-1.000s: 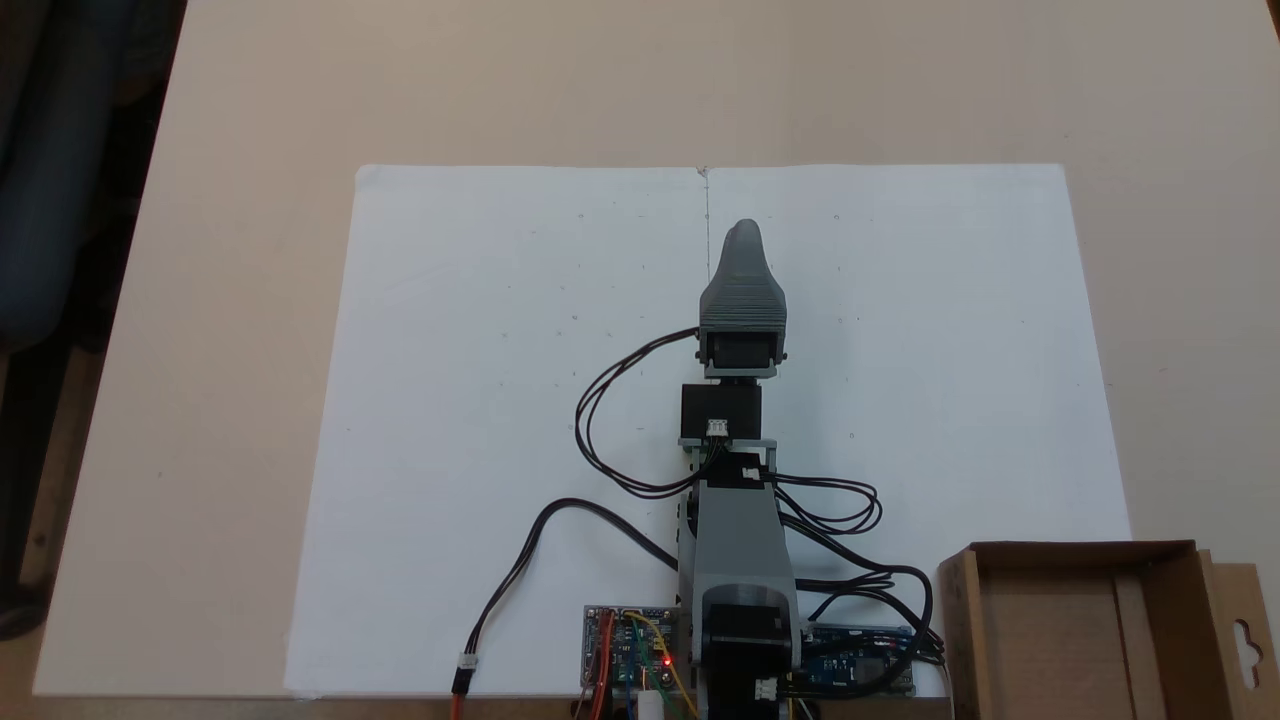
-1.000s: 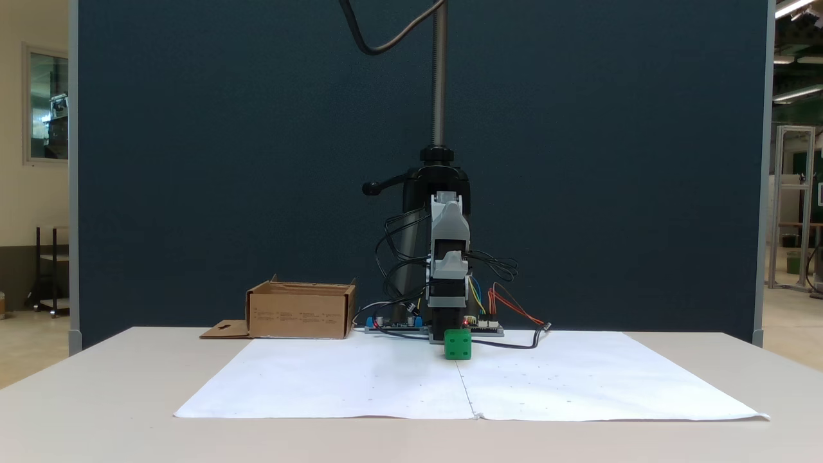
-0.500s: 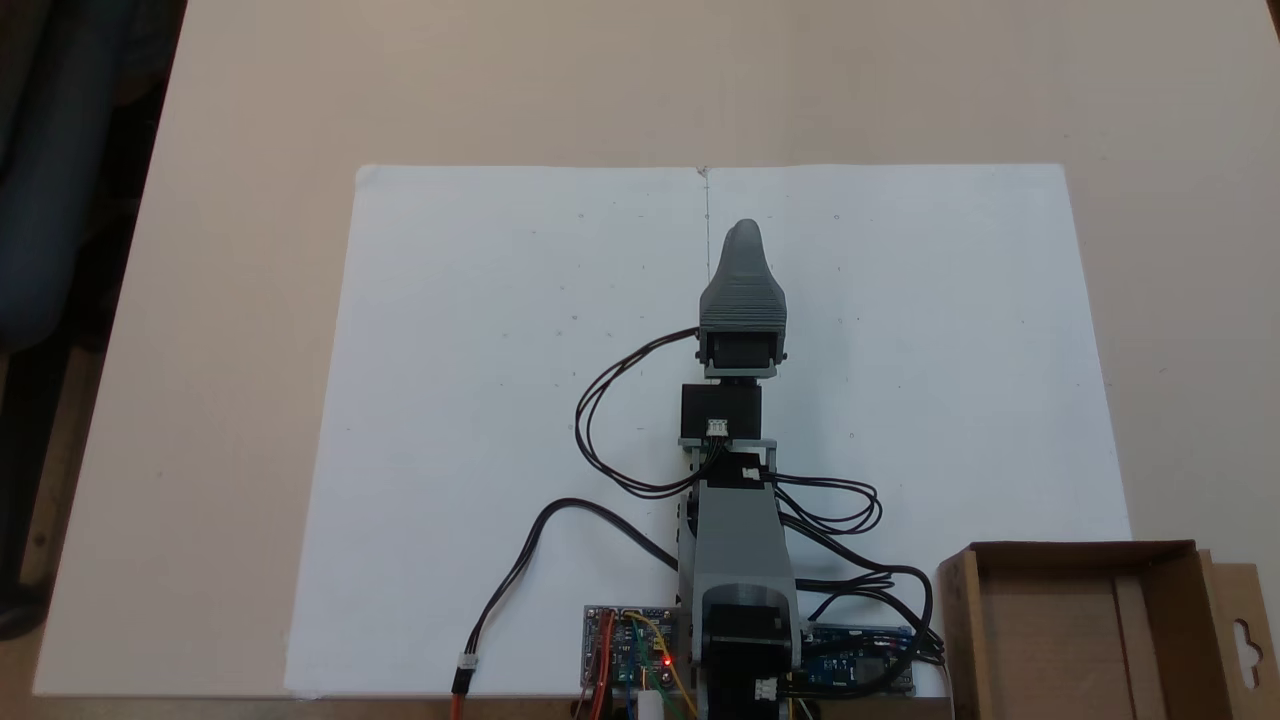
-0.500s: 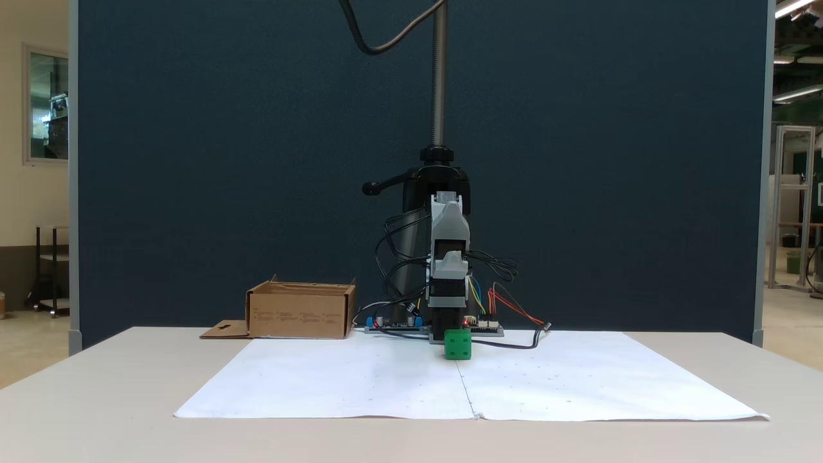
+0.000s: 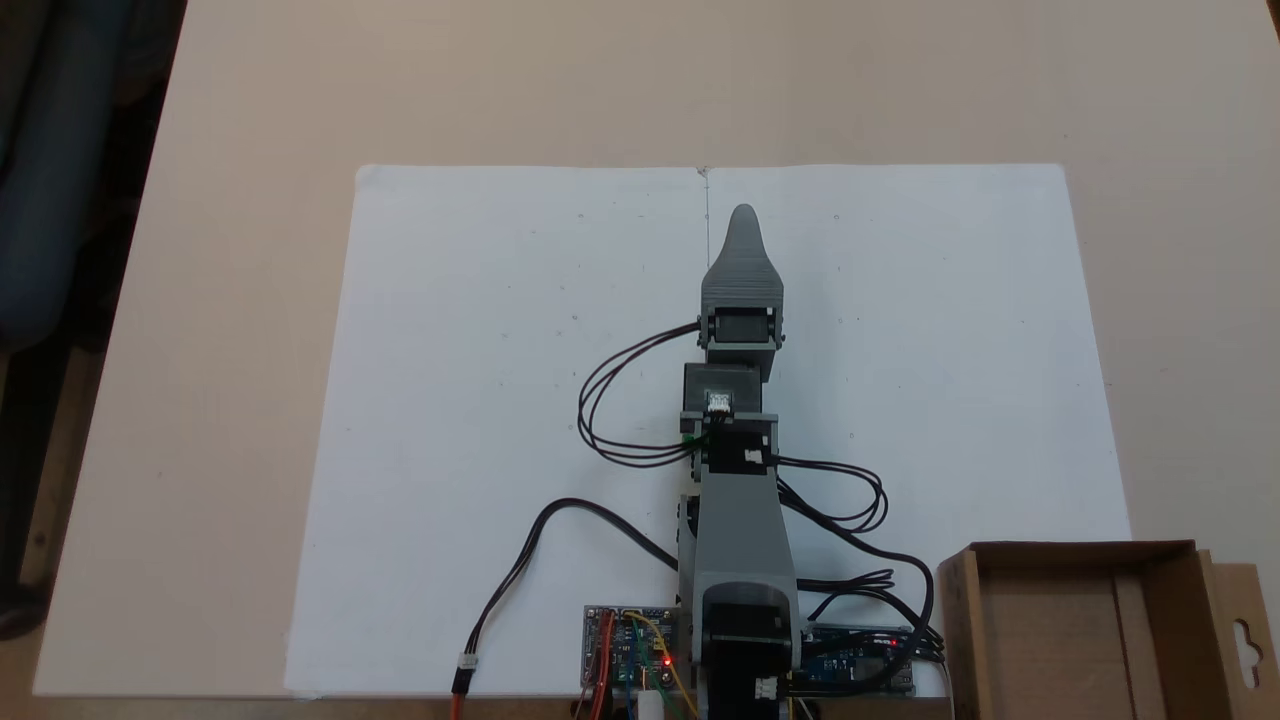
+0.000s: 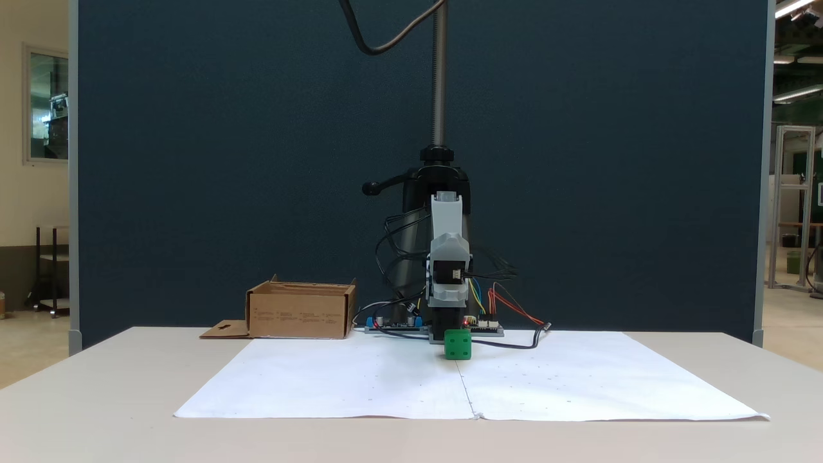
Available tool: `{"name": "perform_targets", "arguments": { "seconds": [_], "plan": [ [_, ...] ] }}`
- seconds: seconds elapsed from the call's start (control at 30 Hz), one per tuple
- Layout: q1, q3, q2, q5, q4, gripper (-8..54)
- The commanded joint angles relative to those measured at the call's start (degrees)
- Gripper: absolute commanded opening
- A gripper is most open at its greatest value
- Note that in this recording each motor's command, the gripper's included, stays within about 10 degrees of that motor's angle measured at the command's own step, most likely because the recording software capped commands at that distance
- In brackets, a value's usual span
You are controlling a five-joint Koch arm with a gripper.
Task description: Grasp a green dice and put it in the bin.
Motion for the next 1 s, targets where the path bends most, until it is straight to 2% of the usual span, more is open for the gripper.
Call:
{"name": "perform_targets", "arguments": {
  "seconds": [0.0,0.33,0.97],
  "plan": [
    [1.23,-4.57,6.42,-3.78,8.79,44.1],
    [3.96,-32.78,6.24,-3.78,47.09,44.0],
    [3.6,-62.93,6.42,-1.14,112.66,44.7]
  ]
}}
